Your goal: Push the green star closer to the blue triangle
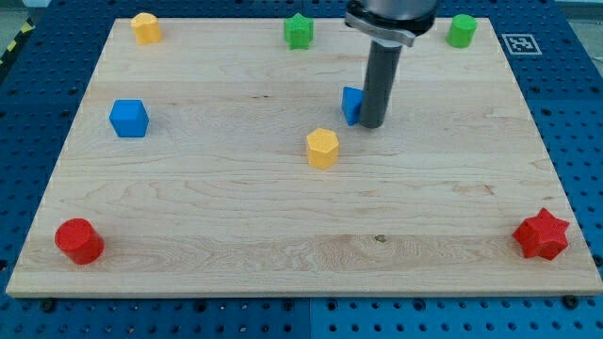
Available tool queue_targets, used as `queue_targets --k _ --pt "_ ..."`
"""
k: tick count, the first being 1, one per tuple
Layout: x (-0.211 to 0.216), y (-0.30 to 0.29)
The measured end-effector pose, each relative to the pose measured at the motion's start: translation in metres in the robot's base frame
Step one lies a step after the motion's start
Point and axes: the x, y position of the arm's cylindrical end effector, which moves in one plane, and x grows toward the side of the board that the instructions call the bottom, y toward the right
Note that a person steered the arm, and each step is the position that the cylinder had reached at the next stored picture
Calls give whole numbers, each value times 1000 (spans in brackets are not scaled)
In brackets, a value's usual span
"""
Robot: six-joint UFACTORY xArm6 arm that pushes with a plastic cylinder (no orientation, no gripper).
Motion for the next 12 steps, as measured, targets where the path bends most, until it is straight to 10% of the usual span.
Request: queue_targets --k 6,8,12 --pt "-84 3" --pt "-189 32" --pt "-214 -66"
